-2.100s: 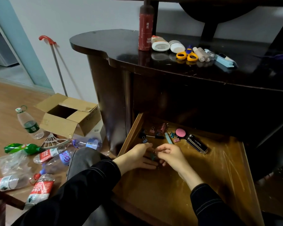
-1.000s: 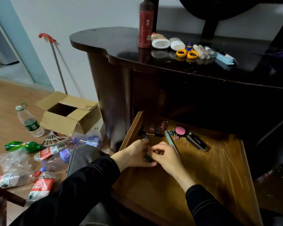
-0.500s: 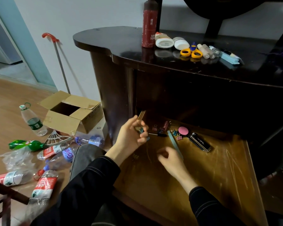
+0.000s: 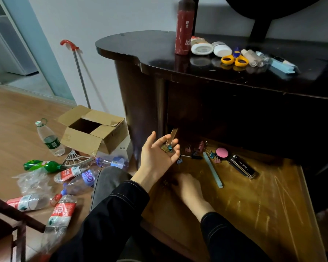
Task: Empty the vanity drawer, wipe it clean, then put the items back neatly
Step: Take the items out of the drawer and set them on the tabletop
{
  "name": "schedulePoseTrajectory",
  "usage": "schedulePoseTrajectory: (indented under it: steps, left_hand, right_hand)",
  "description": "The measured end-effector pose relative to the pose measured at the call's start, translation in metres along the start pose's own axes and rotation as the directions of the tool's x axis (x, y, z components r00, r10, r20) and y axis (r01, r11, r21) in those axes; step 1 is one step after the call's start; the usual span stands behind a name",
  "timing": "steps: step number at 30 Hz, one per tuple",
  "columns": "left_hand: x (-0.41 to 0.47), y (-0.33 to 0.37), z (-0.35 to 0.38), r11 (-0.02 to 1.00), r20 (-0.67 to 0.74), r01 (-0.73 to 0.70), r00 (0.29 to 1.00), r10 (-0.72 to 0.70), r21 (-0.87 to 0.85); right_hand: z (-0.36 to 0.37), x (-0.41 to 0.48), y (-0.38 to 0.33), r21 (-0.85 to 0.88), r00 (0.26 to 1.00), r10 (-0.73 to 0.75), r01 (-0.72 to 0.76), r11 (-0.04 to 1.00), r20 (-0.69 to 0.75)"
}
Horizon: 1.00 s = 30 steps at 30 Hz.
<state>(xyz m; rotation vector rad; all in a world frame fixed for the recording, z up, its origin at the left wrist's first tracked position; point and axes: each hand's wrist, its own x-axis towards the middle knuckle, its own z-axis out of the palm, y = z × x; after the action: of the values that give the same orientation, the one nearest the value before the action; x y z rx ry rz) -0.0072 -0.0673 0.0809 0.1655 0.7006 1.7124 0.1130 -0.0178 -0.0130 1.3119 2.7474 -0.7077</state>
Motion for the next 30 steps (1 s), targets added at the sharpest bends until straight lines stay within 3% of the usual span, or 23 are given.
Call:
schedulePoseTrajectory:
  steps: [12, 15, 18, 21, 25, 28, 30]
  left_hand:
    - [0.001, -0.002, -0.001, 0.999, 0.012, 0.033, 0.999, -0.033, 0.022]
    - [0.002, -0.003, 0.0, 0.998, 0.012, 0.053, 0.998, -0.054, 0.033]
    - [0.001, -0.004, 0.001, 0.996, 0.025, 0.079, 0.996, -0.08, 0.034]
    - [0.001, -0.005, 0.001, 0.994, 0.031, 0.094, 0.995, -0.095, 0.052]
    - [0.002, -0.009, 0.002, 0.972, 0.025, 0.161, 0.986, -0.167, 0.171]
    - [0.004, -0.019, 0.001, 0.902, -0.053, 0.267, 0.963, -0.265, 0.34]
    - [0.005, -0.026, 0.0, 0.834, -0.129, 0.354, 0.935, -0.331, 0.424]
  right_hand:
    - [-0.006, -0.009, -0.013, -0.224, 0.973, -0.192, 0.217, 0.95, 0.129]
    - [-0.006, -0.01, -0.009, -0.16, 0.981, -0.166, 0.18, 0.971, 0.096]
    - [-0.015, -0.01, 0.008, 0.08, 0.999, 0.018, -0.015, 0.997, -0.031]
    - [-0.039, -0.013, 0.028, 0.377, 0.942, 0.224, -0.118, 0.919, -0.251]
    - [-0.066, -0.033, 0.039, 0.484, 0.749, 0.225, 0.143, 0.863, -0.623]
    - [-0.073, -0.046, 0.029, 0.395, 0.63, 0.148, 0.272, 0.877, -0.762]
    - [-0.072, -0.05, 0.02, 0.293, 0.608, 0.042, 0.32, 0.901, -0.793]
